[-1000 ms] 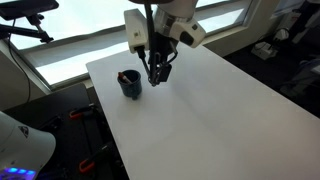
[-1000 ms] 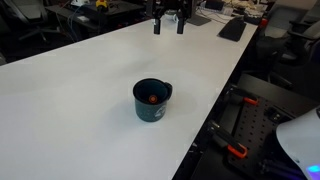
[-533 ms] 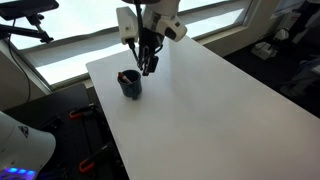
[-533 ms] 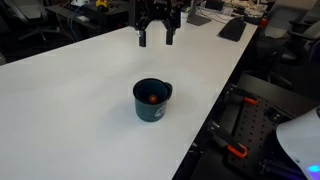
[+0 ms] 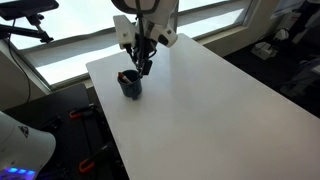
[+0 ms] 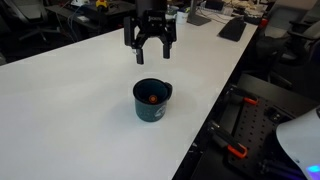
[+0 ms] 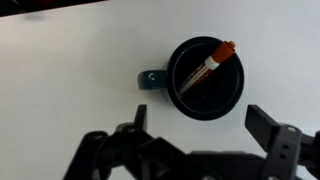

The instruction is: Put the marker on the table

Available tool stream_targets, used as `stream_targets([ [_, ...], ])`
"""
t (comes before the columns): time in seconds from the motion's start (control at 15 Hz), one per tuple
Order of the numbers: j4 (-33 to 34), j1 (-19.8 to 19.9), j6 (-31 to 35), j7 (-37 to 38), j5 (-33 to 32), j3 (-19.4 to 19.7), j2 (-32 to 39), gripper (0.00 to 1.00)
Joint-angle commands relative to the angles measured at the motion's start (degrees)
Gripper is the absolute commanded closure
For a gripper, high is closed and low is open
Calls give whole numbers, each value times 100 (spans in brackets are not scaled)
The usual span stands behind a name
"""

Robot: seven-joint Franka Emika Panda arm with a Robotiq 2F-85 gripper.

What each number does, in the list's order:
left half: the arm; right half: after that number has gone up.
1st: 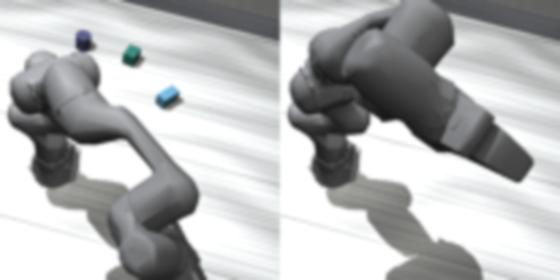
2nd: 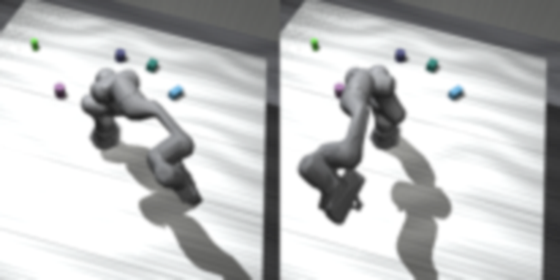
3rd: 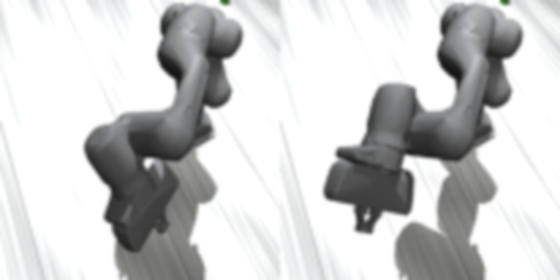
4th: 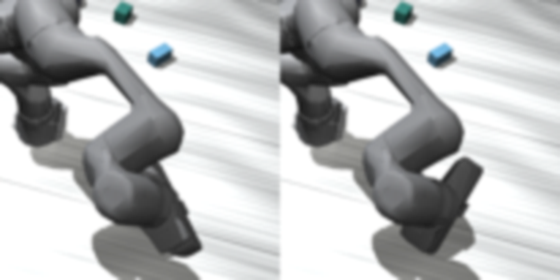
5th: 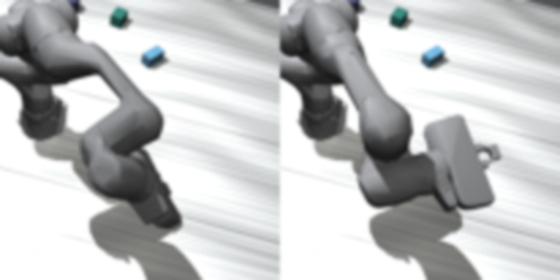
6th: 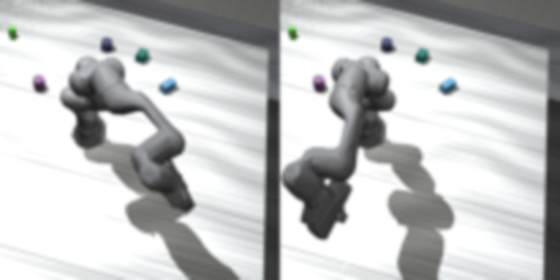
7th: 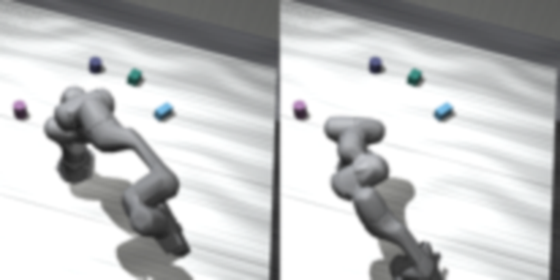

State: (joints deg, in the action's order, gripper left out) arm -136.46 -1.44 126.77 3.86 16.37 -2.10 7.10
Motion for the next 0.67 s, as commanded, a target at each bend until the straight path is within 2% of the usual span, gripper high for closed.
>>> stream_targets([
  [0.0, -28, -64, 395, 79, 64, -60, 252, 0],
  [0.2, 59, -90, 589, 71, 188, -134, 489, 0],
  [0.6, 69, -44, 516, 68, 1, -83, 576, 0],
])
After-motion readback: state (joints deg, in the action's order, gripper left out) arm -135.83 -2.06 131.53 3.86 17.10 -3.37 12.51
